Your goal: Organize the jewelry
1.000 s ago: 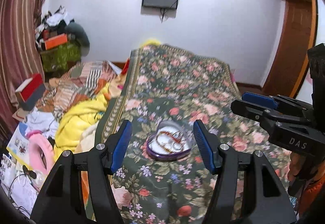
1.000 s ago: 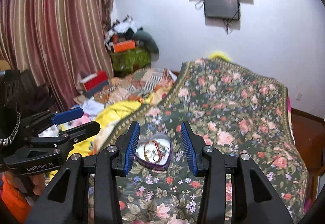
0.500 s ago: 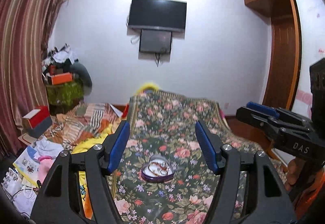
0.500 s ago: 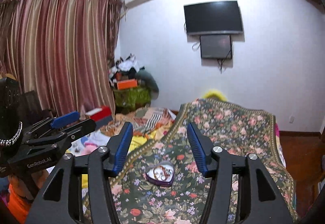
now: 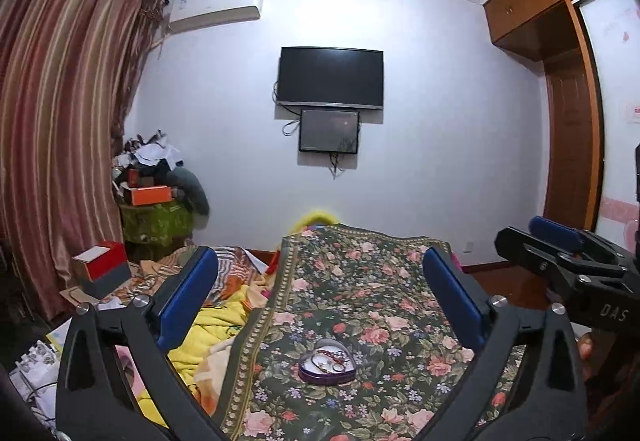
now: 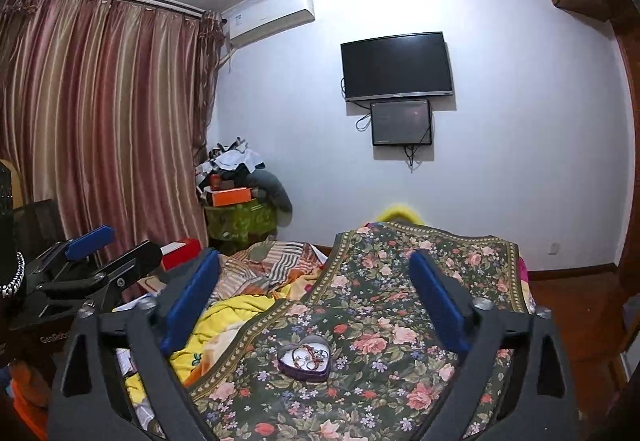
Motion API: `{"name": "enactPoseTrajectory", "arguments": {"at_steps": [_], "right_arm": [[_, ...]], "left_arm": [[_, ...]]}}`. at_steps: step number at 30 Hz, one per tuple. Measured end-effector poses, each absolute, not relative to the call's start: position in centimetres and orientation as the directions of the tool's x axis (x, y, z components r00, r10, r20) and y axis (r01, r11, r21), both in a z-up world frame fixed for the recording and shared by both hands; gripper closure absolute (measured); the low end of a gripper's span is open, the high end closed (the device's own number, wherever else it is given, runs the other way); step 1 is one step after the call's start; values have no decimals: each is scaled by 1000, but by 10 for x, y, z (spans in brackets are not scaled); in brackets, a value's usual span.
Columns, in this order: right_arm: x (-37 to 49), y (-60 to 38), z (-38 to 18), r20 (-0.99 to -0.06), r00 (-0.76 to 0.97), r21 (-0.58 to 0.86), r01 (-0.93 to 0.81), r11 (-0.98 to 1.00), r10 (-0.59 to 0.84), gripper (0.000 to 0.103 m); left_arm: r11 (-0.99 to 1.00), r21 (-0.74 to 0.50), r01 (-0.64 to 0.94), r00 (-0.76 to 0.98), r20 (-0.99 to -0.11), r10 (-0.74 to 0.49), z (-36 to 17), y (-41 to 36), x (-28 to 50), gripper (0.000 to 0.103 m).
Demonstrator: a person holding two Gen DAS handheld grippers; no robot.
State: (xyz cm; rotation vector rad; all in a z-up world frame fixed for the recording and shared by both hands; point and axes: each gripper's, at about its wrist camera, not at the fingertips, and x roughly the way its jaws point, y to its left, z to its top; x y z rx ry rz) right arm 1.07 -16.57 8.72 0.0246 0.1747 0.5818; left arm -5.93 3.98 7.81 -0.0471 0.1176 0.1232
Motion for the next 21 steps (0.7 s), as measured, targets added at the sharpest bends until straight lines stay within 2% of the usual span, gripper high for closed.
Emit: {"name": "enactPoseTrajectory", "arguments": {"at_steps": [21], "right_arm": [[8,-171,84,-184,817,84,-541,837,547,0]], "left_arm": [[989,-52,-140,978,-166,129,69,41,-53,0]]}}
